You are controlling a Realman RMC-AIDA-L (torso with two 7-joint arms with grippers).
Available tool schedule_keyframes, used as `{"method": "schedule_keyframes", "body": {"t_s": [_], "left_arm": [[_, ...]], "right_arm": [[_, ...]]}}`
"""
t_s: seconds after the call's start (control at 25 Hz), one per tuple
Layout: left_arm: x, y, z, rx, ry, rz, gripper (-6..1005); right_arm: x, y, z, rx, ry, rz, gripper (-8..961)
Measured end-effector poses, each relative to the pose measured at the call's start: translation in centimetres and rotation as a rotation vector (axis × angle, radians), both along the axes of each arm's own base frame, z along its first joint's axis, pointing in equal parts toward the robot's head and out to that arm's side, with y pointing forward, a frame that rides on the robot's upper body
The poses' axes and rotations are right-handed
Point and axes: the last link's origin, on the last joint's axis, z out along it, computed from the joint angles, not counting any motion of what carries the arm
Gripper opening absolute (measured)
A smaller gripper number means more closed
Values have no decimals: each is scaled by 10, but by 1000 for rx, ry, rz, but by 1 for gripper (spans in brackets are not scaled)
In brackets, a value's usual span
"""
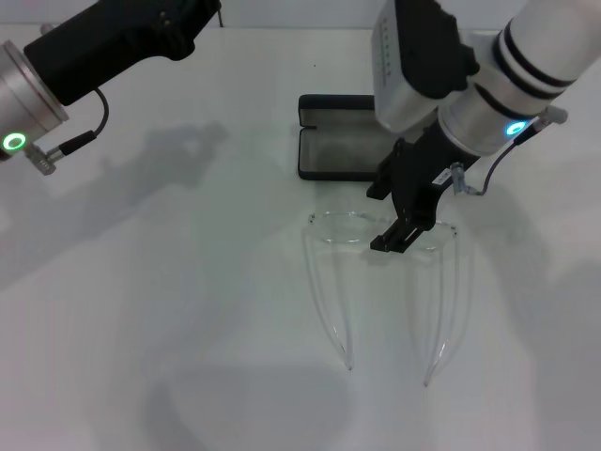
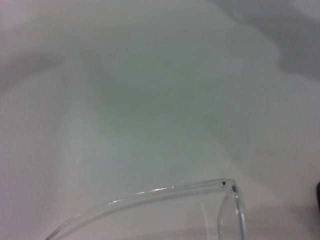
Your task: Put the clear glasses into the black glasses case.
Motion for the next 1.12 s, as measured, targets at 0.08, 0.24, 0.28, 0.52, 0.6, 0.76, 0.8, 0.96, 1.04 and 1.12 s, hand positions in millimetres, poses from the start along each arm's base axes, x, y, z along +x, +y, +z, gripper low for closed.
{"method": "schedule_keyframes", "body": {"t_s": [0.08, 0.24, 0.28, 0.52, 0.6, 0.76, 0.8, 0.96, 1.04, 1.12], "left_arm": [[0, 0, 0, 0, -1, 0, 108], [0, 0, -1, -2, -2, 1, 108], [0, 0, -1, -3, -3, 1, 108], [-3, 1, -8, -27, -14, 21, 108], [-4, 1, -9, -30, -15, 23, 108], [-4, 0, -9, -26, -11, 18, 109], [-4, 0, -9, -26, -11, 17, 109], [-6, 0, -11, -31, -12, 22, 108], [-6, -1, -11, -32, -13, 21, 108], [-5, -1, -11, -34, -14, 16, 109]], "right_arm": [[2, -1, -5, -1, -3, 6, 720], [2, -1, -8, 4, -5, 18, 720], [3, -1, -8, 5, -5, 19, 696], [5, 0, -9, 11, -8, 24, 551], [6, -1, -10, 8, -11, 25, 481], [8, -2, -10, 7, -11, 22, 295], [8, -2, -10, 6, -8, 21, 262], [8, -4, -12, -11, 10, 19, 129], [9, -6, -13, -24, 20, 17, 93], [11, -9, -13, -37, 25, 14, 88]]}}
